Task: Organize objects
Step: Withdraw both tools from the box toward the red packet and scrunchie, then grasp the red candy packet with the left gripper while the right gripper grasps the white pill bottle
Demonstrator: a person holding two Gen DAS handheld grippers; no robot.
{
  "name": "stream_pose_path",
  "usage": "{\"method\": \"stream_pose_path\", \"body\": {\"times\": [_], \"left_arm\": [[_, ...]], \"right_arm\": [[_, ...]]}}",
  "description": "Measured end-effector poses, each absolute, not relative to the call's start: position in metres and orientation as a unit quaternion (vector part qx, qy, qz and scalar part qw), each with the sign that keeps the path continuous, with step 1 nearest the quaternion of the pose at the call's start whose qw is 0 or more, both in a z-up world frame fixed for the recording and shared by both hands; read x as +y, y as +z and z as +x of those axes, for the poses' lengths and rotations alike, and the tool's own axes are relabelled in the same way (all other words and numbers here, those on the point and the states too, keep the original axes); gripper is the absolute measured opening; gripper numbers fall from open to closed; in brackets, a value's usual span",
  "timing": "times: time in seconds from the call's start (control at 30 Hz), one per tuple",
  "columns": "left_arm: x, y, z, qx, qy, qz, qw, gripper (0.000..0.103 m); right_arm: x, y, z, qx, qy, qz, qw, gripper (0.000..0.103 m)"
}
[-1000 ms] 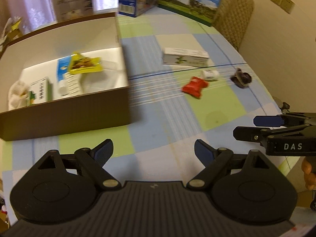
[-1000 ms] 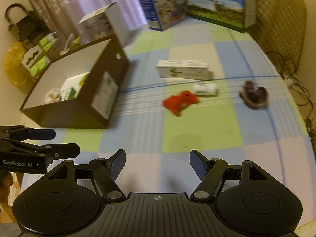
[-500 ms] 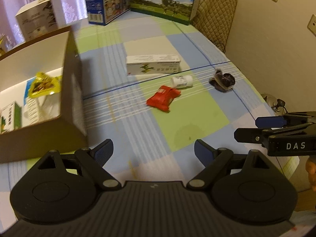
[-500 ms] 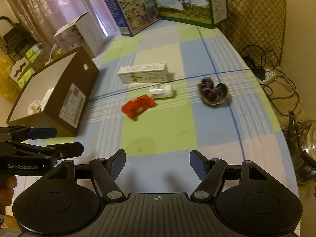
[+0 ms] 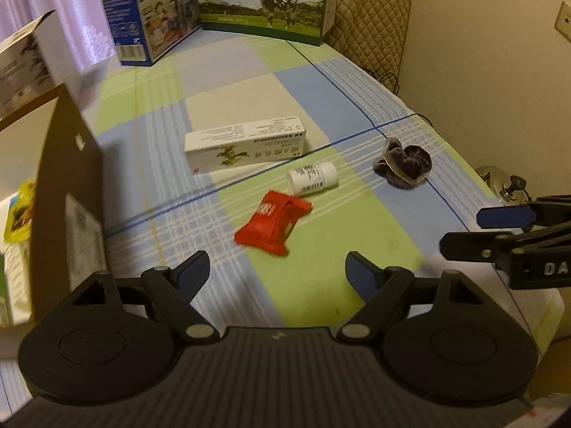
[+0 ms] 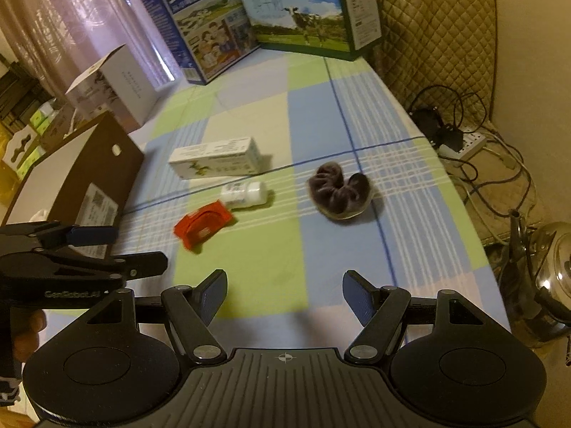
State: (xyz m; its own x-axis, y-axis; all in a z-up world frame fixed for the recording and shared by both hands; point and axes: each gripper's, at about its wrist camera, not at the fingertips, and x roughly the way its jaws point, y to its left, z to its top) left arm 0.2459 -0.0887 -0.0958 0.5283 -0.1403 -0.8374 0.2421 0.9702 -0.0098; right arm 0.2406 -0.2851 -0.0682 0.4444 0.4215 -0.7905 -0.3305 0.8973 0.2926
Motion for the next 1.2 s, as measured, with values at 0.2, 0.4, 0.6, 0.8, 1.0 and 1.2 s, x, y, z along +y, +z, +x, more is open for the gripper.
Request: {"method": "stream_pose_path", "body": {"times": [0.2, 0.4, 0.6, 0.8, 1.0, 1.2], "left_arm": [[-0.094, -0.116, 0.275, 0.486, -0.114, 0.072, 0.863, 0.078], [-0.095, -0.133, 0.301, 0.501, -0.122, 0.085, 0.853, 0.066], [-0.095, -0.145, 0.316, 0.511, -0.132, 0.092, 0.844, 0.058], [-0.097, -0.150, 0.320, 0.517, -0.148, 0.091, 0.838, 0.038], [-0.086, -0.147, 0.315, 0.510, -0.133, 0.072, 0.847, 0.025], [-0.066, -0.139, 0.313, 0.499, -0.074, 0.048, 0.862, 0.024]], "right_arm": [[-0.295, -0.077, 0.257, 0.486, 0.206, 0.055, 0.847, 0.069], [-0.302, -0.084, 0.272, 0.494, 0.192, 0.065, 0.846, 0.069], [-0.306, -0.088, 0.282, 0.498, 0.187, 0.074, 0.843, 0.069], [-0.299, -0.091, 0.287, 0.500, 0.199, 0.079, 0.839, 0.069], [-0.279, -0.093, 0.294, 0.497, 0.231, 0.073, 0.833, 0.069], [-0.244, -0.099, 0.305, 0.487, 0.270, 0.052, 0.829, 0.069]]}}
